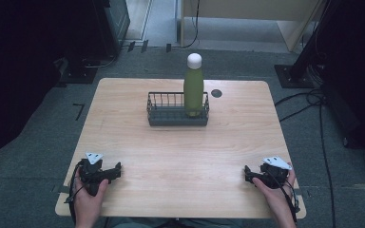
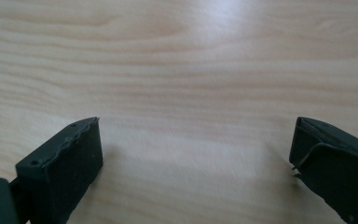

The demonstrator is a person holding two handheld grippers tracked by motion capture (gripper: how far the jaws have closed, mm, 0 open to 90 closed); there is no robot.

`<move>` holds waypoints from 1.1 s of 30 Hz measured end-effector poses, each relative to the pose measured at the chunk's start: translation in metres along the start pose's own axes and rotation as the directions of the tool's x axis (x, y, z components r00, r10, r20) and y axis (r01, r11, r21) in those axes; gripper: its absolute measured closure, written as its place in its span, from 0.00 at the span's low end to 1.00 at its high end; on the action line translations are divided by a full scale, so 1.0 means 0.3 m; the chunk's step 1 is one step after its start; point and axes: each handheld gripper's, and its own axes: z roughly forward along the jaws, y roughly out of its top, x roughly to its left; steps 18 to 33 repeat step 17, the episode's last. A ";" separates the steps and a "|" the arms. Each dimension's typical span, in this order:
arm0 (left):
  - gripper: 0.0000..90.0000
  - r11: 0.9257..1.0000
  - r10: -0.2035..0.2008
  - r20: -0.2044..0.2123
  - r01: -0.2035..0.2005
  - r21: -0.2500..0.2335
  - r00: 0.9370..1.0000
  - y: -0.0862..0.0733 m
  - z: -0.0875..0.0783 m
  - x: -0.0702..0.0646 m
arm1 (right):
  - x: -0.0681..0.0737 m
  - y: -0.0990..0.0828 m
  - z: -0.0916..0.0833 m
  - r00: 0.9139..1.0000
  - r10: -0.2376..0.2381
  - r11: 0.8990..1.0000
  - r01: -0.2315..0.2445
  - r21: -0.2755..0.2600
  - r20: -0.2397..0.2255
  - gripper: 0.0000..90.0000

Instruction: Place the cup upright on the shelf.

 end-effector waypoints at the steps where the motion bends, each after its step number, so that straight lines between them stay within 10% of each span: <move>1: 0.02 1.000 0.000 0.000 0.000 0.000 1.000 0.000 0.000 0.000 | -0.005 -0.006 -0.006 1.000 0.009 1.000 -0.009 0.004 -0.002 0.02; 33: 0.02 1.000 -0.003 0.003 0.003 -0.002 1.000 0.000 0.000 0.001 | -0.016 -0.037 -0.036 1.000 0.012 1.000 -0.012 0.012 -0.011 0.00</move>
